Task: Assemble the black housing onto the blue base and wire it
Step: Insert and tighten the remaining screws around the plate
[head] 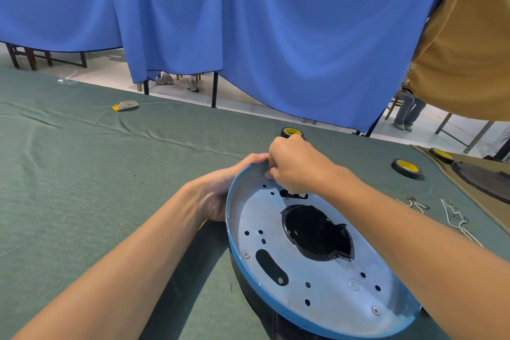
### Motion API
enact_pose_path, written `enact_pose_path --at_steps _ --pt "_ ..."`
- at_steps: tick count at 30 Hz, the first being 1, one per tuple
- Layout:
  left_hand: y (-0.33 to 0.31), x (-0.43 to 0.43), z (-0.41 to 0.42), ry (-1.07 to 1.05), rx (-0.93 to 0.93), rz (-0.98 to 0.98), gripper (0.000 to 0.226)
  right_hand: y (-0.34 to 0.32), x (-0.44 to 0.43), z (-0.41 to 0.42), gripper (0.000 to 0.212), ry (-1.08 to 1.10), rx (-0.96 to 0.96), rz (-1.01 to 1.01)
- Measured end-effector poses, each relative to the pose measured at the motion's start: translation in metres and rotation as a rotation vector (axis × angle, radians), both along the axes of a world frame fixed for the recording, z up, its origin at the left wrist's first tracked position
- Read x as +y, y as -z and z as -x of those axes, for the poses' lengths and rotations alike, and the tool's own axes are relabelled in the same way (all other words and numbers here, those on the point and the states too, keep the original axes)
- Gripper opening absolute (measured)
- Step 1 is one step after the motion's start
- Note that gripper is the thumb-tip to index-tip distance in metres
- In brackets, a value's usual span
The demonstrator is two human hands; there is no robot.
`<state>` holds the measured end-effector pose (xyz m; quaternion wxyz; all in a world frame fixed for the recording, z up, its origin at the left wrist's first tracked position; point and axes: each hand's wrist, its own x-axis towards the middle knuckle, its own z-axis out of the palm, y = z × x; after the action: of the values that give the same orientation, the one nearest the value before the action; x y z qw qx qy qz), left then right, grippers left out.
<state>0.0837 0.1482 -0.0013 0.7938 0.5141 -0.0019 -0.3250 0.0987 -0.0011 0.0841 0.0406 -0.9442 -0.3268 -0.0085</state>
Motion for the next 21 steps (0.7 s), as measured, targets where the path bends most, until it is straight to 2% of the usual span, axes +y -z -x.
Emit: enact_pose_path --at_steps 2,5,8,13,17,19,21 --pt "0.000 0.000 0.000 0.001 0.010 0.001 0.053 0.000 -0.002 0.002 0.035 -0.005 -0.004 0.023" --pt "0.000 0.000 -0.002 -0.011 0.023 -0.012 0.055 -0.001 -0.006 0.002 0.018 -0.029 0.001 0.016" --pt "-0.001 0.000 0.000 -0.017 0.028 -0.008 0.057 0.002 -0.009 0.004 0.029 -0.056 0.009 -0.045" --pt "0.000 0.002 0.002 -0.014 0.037 0.031 0.068 -0.002 -0.017 0.000 0.012 0.001 0.077 -0.205" --pt "0.003 0.001 0.002 -0.044 0.078 0.022 0.064 0.005 -0.015 0.000 0.021 0.052 0.029 -0.179" --pt "0.003 0.000 0.002 -0.033 0.088 0.039 0.057 0.006 -0.014 0.000 0.014 0.026 0.037 -0.158" --pt "0.003 -0.002 0.002 -0.007 0.064 0.036 0.057 0.002 -0.015 0.000 0.030 -0.013 0.070 -0.150"
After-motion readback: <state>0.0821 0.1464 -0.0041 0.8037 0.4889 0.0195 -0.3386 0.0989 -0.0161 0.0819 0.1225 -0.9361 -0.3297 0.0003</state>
